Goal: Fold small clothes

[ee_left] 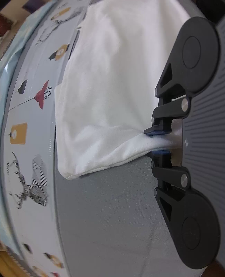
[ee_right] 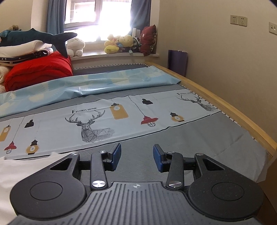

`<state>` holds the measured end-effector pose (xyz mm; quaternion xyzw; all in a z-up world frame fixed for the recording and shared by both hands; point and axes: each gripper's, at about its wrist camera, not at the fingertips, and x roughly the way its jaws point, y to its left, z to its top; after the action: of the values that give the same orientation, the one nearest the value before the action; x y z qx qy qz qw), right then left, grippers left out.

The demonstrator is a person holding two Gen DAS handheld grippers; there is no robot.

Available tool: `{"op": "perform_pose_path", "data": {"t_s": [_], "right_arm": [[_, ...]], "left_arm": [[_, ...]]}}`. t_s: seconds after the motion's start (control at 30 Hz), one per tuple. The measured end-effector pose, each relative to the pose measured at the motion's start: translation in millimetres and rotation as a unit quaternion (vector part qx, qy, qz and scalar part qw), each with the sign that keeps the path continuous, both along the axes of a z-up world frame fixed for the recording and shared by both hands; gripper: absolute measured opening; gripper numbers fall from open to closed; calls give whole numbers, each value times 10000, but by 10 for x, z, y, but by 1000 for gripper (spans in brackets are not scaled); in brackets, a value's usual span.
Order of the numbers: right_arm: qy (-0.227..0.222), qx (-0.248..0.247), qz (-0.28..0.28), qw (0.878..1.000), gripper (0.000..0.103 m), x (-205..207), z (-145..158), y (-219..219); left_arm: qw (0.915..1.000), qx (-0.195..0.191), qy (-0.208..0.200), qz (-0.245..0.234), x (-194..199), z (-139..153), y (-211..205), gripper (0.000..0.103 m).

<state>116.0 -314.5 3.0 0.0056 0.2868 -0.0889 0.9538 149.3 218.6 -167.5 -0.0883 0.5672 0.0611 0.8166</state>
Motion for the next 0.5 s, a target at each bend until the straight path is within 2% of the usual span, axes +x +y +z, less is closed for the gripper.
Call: {"op": "perform_pose_path", "data": {"t_s": [0.07,0.13,0.23,0.3,0.4,0.5], "right_arm": [[10,-16,33,10000,42,-6,-3,27],[26,-60,88,9999,43,-7,-5,58],[16,-113,165,9998,42,-12,-1,77],[21,-120,171,9998,42,-15,0,75],[40,-122,130,9998,42,-5,-1,60],[73,-101,103,9999,42,5,-12,51]], "left_arm": [[9999,-95,-4,-33,-6,2,27,24],[9996,-253,-5,109,3,-7,96,40],[9971,-607,73,460,31,-60,211,50],[9963,-671,89,524,58,-78,228,51],[9981,-497,67,346,90,-82,142,51],[9990,-428,18,151,102,-94,84,41]]}}
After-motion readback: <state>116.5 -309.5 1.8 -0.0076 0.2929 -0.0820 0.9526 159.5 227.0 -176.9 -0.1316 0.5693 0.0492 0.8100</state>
